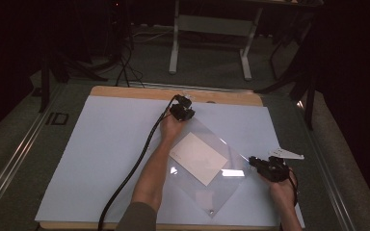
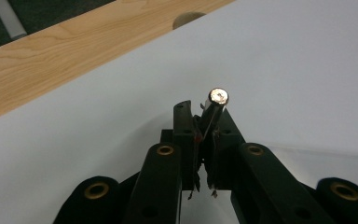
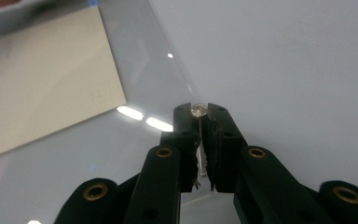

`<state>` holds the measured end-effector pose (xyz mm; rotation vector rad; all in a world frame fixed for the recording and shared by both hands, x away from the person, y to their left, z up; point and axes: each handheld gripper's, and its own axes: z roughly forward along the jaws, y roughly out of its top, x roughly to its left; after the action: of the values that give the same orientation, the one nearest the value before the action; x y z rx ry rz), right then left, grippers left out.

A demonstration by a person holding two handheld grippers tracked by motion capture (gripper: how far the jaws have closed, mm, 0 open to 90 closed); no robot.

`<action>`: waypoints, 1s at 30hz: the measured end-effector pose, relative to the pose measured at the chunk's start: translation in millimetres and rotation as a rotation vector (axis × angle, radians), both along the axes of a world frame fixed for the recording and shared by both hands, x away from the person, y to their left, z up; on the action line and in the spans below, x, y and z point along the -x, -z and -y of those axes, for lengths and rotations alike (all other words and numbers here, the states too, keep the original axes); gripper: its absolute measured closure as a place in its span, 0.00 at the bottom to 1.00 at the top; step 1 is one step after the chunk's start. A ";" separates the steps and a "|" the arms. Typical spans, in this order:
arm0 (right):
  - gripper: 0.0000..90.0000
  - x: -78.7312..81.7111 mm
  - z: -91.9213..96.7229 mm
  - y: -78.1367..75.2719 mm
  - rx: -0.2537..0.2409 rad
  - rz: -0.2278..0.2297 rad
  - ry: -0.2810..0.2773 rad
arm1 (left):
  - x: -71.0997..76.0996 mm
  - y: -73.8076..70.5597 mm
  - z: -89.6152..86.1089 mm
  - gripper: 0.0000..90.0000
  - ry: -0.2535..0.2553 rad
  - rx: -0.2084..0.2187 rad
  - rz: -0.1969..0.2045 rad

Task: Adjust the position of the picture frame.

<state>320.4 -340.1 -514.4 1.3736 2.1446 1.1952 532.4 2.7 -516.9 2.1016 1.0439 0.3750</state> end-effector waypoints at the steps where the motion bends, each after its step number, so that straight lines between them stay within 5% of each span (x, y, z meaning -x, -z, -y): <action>1: 0.91 -0.2 1.8 -1.6 -0.032 -0.008 0.011 | 1.4 -2.4 -3.4 0.94 0.021 -0.003 -0.010; 14: 0.88 -9.3 5.1 -9.1 -0.102 -0.032 -0.001 | 14.5 -18.3 -34.3 0.94 0.095 -0.035 -0.063; 30: 0.87 -44.8 -32.5 -29.1 -0.143 -0.044 -0.068 | 47.5 -34.3 -108.8 0.94 -0.005 -0.001 -0.061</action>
<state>365.2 -307.6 -485.3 1.4072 2.1897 1.3802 484.9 111.5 -482.6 2.1233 1.0847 0.3155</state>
